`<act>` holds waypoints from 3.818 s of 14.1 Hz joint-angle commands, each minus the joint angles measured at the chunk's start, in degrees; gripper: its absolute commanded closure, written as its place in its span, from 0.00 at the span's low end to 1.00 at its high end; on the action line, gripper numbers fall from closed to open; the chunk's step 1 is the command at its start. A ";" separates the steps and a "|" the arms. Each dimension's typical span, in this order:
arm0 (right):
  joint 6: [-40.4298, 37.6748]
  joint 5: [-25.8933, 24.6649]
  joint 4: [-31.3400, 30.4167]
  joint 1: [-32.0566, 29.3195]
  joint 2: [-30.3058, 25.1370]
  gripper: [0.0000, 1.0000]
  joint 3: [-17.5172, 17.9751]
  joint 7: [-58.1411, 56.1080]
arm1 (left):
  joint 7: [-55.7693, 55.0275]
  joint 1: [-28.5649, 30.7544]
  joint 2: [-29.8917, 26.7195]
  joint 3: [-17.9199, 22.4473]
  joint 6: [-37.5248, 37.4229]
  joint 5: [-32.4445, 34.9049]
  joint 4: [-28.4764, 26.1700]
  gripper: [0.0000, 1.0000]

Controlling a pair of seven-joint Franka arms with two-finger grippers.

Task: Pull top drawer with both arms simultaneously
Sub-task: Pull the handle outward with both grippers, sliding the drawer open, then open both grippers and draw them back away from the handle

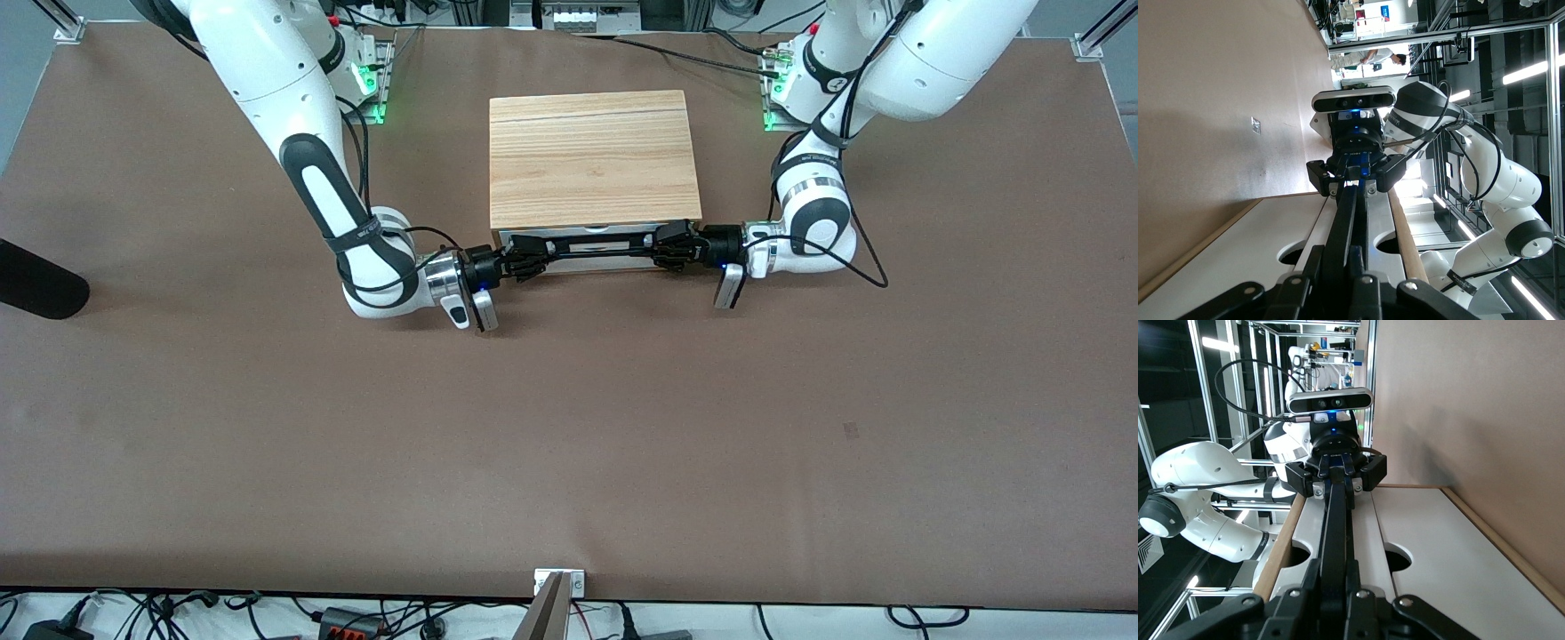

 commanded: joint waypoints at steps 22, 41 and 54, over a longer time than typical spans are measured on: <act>0.68 2.51 22.19 -0.36 14.48 1.00 -1.27 2.48 | 1.23 -0.22 14.19 1.10 1.32 -0.77 20.29 0.99; 1.03 2.08 28.60 -2.55 12.90 0.00 -1.80 16.53 | 1.14 0.75 12.44 1.19 2.28 1.41 20.12 0.00; -9.57 -32.37 40.13 -5.10 2.36 0.00 -16.37 55.39 | -42.95 6.72 0.31 2.68 -8.75 66.23 40.84 0.00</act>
